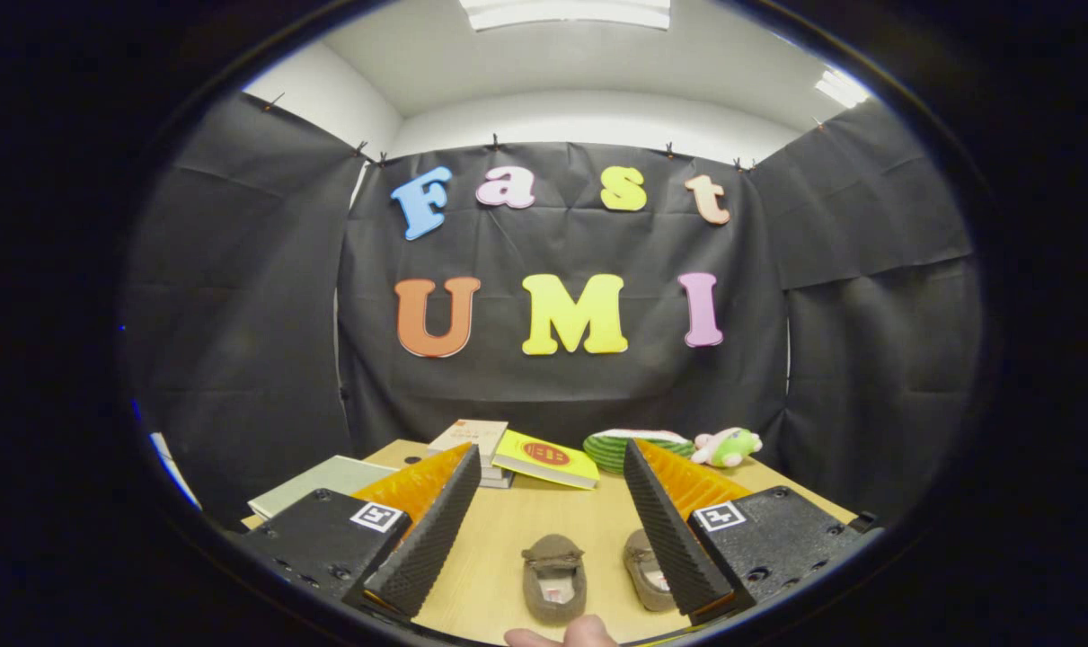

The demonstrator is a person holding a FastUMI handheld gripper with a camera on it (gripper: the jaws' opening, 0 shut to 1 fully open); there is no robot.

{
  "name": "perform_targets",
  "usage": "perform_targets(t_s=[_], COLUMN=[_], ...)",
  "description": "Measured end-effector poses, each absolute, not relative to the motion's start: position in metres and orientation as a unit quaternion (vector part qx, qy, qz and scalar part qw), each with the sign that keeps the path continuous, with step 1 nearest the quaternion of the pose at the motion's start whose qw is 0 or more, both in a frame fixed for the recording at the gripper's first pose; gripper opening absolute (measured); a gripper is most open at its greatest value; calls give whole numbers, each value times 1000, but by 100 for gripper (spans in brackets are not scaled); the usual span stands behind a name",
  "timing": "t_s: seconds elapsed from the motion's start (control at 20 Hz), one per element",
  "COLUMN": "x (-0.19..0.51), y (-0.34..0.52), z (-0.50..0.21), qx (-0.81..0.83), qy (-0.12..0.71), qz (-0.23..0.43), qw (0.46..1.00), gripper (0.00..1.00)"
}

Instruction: Open the storage box then place both shoes into the box .Put the left shoe in first, then the right shoe, with the right side of both shoes facing outward in a uniform manner.

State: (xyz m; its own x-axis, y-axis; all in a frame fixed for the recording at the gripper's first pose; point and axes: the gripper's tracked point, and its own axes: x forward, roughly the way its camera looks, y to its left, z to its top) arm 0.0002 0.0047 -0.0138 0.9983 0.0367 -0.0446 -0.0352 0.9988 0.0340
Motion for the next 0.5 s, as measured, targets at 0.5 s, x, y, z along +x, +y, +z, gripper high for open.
perform_targets(t_s=[0.5], x=[8], y=[13], z=[-33], qx=[11], qy=[56], qz=[43], qw=[997], gripper=[100])
